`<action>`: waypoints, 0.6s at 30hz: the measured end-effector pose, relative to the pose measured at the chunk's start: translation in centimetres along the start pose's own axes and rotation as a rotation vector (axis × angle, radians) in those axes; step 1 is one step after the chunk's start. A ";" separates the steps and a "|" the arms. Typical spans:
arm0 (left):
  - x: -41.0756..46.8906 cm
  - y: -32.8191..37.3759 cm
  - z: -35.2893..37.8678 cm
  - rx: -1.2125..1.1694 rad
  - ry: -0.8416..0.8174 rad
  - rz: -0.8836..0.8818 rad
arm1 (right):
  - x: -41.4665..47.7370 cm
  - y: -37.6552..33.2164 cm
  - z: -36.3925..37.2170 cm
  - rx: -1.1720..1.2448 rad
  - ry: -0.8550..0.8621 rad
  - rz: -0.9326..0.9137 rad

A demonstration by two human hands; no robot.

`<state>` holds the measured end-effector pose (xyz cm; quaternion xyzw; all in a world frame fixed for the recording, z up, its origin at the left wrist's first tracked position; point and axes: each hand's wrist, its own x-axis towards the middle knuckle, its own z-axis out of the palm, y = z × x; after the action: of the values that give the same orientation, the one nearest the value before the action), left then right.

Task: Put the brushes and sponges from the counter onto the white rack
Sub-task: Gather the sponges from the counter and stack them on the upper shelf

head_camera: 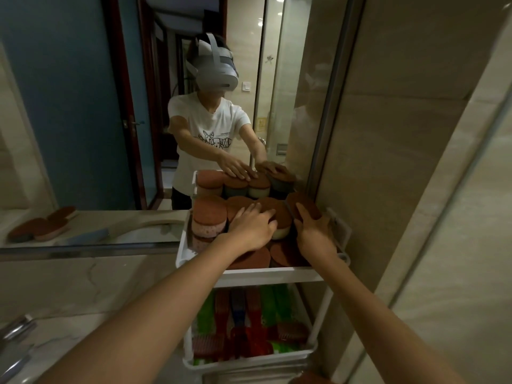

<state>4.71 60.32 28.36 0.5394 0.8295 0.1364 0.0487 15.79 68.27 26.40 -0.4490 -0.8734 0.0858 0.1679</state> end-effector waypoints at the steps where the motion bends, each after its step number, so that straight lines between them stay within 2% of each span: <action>1: 0.0 0.0 0.0 -0.002 -0.003 -0.002 | 0.0 0.0 0.1 0.002 -0.022 -0.005; 11: -0.1 0.2 -0.6 -0.053 -0.026 -0.008 | -0.4 -0.1 -0.6 -0.053 -0.062 0.004; 15: -0.9 0.8 -0.5 -0.151 0.103 0.025 | -1.7 -0.9 -1.4 0.060 0.050 -0.061; 18: -2.8 1.4 -0.9 -0.330 0.265 0.022 | -3.4 -1.4 -2.4 0.197 0.138 -0.092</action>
<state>6.93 58.13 29.38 0.5103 0.7892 0.3407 0.0252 17.46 64.63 28.32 -0.3945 -0.8670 0.1322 0.2744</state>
